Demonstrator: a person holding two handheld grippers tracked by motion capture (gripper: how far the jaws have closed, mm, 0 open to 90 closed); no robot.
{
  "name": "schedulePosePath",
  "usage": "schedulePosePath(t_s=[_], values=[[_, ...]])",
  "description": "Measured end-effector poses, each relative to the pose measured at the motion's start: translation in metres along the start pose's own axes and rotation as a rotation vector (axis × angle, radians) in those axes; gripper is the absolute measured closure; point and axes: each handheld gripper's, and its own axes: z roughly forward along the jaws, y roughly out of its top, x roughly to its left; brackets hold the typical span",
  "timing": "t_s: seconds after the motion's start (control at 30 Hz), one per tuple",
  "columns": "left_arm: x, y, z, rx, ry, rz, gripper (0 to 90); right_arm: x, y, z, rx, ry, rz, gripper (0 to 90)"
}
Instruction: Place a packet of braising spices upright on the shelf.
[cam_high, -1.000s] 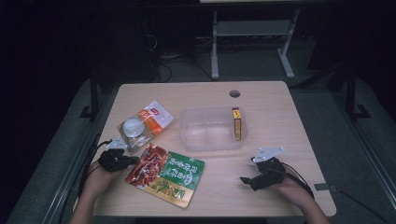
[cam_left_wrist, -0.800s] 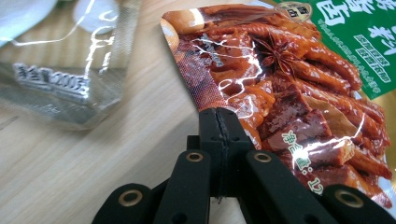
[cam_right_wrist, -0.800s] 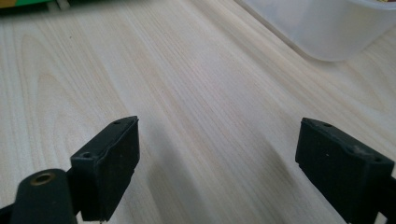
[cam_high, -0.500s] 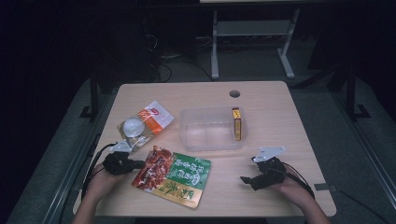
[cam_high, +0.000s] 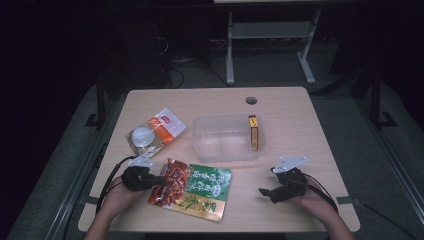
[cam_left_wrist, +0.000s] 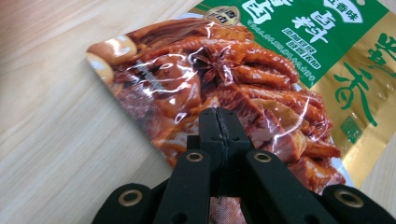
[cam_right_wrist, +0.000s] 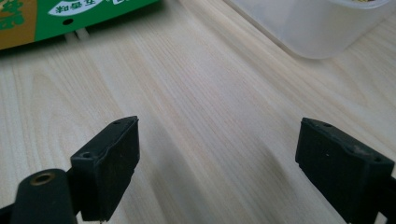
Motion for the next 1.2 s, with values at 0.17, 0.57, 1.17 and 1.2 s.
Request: schedulePosePath(t_s=[0.17,0.57,1.17,1.2], values=[[0.001,0.000,0.000,0.010,0.000,0.005,89.8,0.000,0.000,-0.001,-0.005,-0.003,0.003,13.3],[0.013,-0.008,-0.010,0.033,0.090,-0.007,89.7,-0.001,-0.001,-0.001,-0.001,-0.002,0.007,13.2],[-0.020,0.010,0.014,0.048,-0.040,0.094,89.8,0.000,0.000,-0.001,-0.001,-0.002,0.004,13.2],[-0.022,0.011,0.015,0.049,-0.049,0.098,89.8,0.000,0.000,-0.001,0.000,-0.002,0.007,13.2]])
